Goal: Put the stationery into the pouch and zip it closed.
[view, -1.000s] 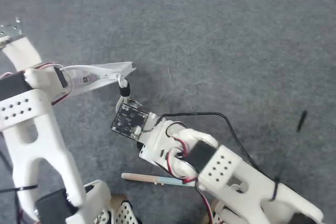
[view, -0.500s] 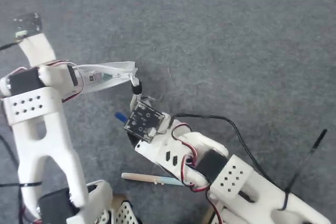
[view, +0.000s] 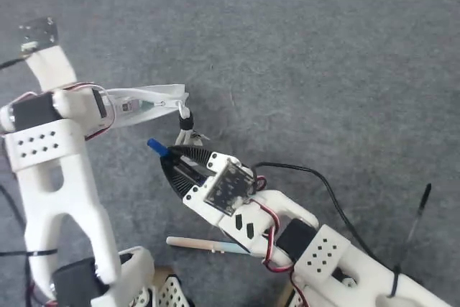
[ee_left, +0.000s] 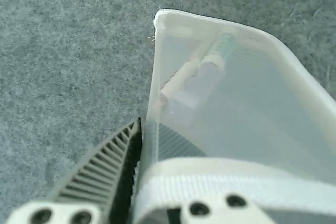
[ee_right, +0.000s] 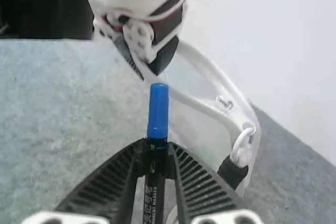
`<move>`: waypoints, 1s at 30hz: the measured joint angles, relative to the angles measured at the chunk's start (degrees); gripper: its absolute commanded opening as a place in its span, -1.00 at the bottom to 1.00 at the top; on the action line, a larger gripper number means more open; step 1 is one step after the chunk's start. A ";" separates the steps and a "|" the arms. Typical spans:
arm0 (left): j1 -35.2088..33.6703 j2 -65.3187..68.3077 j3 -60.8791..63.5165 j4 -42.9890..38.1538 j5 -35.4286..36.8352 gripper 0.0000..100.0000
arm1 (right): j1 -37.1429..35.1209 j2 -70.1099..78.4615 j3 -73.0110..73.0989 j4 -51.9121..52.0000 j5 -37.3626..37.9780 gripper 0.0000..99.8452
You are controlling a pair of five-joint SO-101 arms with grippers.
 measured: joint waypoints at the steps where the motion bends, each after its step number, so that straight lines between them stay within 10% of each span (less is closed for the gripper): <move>1: 0.00 0.00 0.00 0.00 0.00 -0.97 | 0.00 -0.35 0.70 -1.58 0.00 -0.99; 30: 2.81 0.00 0.70 0.00 -1.76 -0.97 | 0.00 -2.81 -3.52 -33.93 0.00 -0.99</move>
